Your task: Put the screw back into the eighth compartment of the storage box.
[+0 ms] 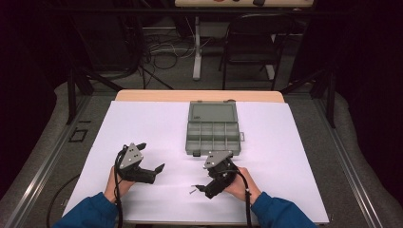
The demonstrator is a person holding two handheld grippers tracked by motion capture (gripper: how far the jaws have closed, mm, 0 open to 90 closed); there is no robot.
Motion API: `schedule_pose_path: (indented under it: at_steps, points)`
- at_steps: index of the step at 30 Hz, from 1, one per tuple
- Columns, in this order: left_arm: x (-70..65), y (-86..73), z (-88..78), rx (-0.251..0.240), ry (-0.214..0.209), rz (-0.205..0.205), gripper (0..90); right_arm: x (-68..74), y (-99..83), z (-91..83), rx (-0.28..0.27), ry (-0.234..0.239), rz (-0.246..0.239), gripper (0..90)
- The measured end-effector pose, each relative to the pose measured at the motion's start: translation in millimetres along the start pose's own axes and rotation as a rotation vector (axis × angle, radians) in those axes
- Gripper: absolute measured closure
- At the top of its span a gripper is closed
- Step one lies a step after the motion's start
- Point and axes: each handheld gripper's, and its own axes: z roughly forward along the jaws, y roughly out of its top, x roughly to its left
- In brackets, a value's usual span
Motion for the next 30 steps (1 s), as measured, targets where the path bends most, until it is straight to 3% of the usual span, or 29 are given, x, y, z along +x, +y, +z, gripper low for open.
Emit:
schedule_pose_path:
  at_steps: [5,14,19,30]
  points:
    - [-0.1,0.1,-0.6,-0.003,-0.003,-0.006,0.0,1.9,5.4,16.1,0.044,0.023,-0.006,10.6]
    - [0.5,0.2,-0.5,-0.002,-0.003,-0.005,0.0,9.4,7.3,34.9,0.098,0.08,-0.032,52.5]
    - [0.9,0.6,-1.5,-0.003,-0.001,-0.007,0.0,11.4,4.0,40.7,0.113,0.096,-0.043,66.8]
    - [0.2,0.6,0.4,0.002,-0.003,-0.008,0.0,12.5,0.8,43.8,0.124,0.135,-0.041,87.5]
